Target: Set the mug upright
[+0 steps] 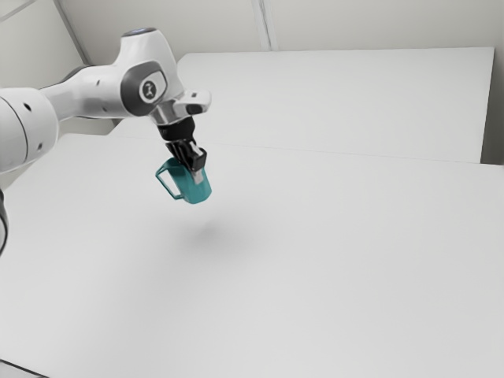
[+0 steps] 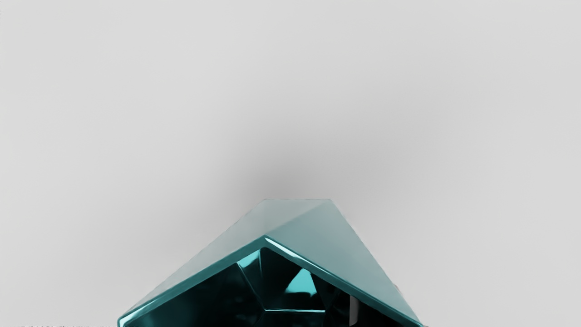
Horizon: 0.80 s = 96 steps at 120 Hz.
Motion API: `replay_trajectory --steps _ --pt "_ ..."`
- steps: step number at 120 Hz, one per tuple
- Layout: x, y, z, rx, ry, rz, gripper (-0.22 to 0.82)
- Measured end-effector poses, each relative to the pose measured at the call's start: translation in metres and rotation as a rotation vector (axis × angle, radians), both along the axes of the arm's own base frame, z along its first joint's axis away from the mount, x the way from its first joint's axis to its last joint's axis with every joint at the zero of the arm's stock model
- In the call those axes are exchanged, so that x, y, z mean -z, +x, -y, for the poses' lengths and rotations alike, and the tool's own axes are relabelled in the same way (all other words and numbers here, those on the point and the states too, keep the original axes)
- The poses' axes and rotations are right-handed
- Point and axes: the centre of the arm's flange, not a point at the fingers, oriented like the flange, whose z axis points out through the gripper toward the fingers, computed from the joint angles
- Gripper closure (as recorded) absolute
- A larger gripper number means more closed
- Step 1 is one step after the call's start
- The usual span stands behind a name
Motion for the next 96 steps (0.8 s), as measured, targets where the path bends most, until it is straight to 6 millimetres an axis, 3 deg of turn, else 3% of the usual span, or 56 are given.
replay_trajectory --steps 25,44,96 --pt "0.012 -0.009 0.010 -0.059 0.035 0.021 0.79" --pt "0.017 -0.006 0.019 -0.091 0.039 0.038 0.79" --pt "0.058 0.007 0.022 -0.173 0.041 0.034 0.79"
